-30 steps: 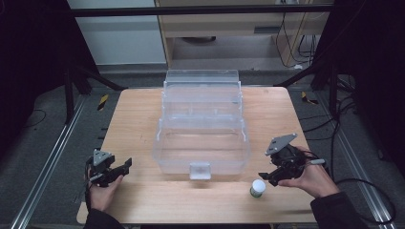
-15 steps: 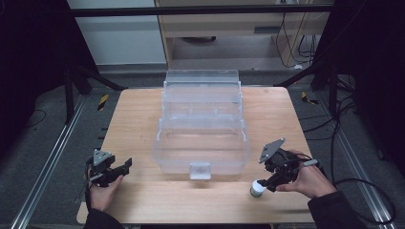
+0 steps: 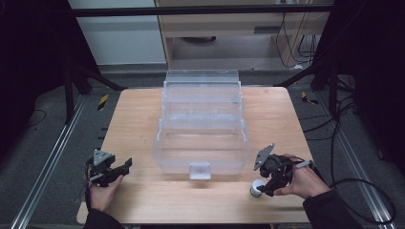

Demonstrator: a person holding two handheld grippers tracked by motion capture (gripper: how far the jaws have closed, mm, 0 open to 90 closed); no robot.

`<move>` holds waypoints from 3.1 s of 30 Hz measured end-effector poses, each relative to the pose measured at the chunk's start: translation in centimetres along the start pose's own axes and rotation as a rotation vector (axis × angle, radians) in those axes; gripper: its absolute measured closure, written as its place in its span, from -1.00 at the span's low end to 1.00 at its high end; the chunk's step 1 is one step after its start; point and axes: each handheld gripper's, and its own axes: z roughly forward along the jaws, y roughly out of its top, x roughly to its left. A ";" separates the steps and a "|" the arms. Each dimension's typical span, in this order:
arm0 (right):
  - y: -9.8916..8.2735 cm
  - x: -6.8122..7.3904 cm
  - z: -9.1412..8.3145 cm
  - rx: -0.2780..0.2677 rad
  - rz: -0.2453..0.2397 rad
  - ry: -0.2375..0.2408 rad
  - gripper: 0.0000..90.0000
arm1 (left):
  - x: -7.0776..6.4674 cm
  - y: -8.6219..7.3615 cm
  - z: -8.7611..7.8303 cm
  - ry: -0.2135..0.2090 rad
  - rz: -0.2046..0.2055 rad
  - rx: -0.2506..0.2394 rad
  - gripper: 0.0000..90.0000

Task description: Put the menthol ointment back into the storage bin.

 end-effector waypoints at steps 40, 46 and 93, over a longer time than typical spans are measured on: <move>0.2 0.4 4.0 0.118 -0.056 0.094 -0.05 | -0.1 0.0 0.0 0.010 0.008 0.000 -0.32; 0.4 0.2 4.4 0.132 -0.059 0.101 0.00 | -0.1 0.0 0.0 0.010 0.008 0.001 -0.32; 1.3 -1.1 -1.3 0.044 0.007 0.058 0.12 | -0.1 0.0 0.1 0.009 0.012 0.008 -0.32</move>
